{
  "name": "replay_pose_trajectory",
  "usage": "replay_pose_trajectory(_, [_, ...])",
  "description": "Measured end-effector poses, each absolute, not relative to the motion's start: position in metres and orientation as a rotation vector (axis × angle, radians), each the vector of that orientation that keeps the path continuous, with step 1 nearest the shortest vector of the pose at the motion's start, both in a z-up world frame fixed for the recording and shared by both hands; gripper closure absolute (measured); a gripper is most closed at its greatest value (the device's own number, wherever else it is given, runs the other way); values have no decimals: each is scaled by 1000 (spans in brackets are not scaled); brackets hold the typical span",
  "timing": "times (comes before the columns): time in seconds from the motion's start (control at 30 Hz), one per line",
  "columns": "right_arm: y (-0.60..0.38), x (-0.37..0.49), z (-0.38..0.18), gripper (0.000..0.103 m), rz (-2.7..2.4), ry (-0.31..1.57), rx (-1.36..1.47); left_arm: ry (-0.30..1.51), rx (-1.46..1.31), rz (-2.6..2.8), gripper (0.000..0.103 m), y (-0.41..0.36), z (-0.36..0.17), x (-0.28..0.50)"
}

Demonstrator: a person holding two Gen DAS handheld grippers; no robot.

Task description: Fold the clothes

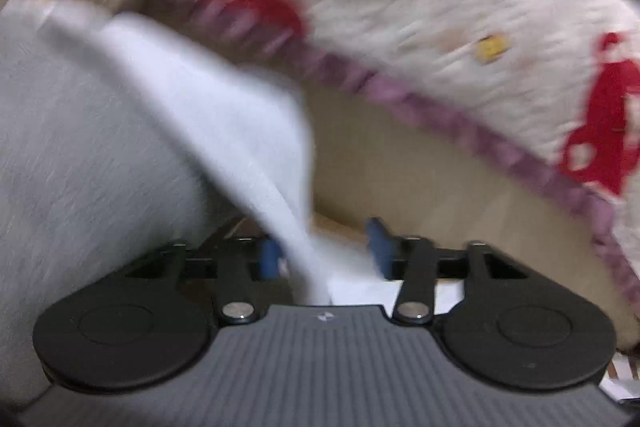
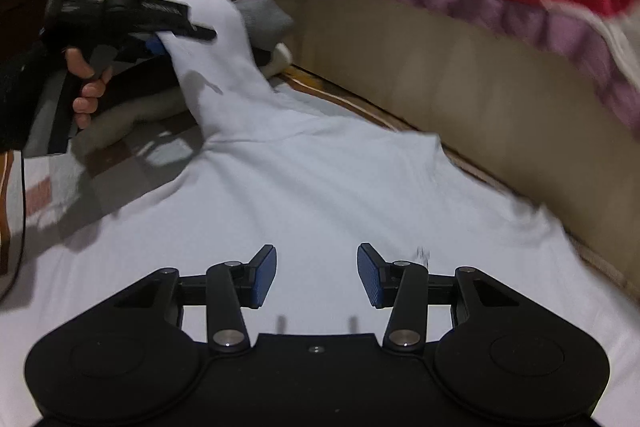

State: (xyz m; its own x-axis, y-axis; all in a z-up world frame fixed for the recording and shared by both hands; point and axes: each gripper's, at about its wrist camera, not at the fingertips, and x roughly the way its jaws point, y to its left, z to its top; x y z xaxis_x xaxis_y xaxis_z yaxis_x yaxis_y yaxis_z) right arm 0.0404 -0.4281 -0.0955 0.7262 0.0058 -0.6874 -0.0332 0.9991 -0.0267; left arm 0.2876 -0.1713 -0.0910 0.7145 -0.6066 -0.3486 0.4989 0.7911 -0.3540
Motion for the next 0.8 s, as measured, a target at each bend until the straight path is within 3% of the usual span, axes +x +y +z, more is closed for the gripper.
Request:
replay_pose_trajectory(0.13, [-442,23,-116,53,-4,795,-4,289,-145,-652,76,-181,-67,260])
replay_pose_trajectory(0.17, [-447,20,-121,53,-13,805,1,265,-146,-674,79,-184,-62,256])
replay_pose_trajectory(0.2, [-452,18,-126,53,-22,813,15,256,-128,-703,87,-191,-59,250])
replay_pose_trajectory(0.27, [-462,17,-135,53,-47,834,47,281,-48,-760,96,-212,-56,240])
replay_pose_trajectory(0.47, [-478,16,-148,53,-78,865,136,463,191,-916,96,-272,-103,192])
replay_pose_trajectory(0.57, [-484,10,-142,53,-88,840,180,634,315,-958,92,-290,-144,171])
replay_pose_trajectory(0.63, [-488,6,-136,53,-102,822,202,758,319,-949,83,-286,-162,164])
replay_pose_trajectory(0.73, [-488,13,-115,53,-100,850,133,878,150,-953,79,-257,-162,175])
replay_pose_trajectory(0.8, [-482,24,-96,53,-63,886,64,915,21,-931,67,-233,-150,186])
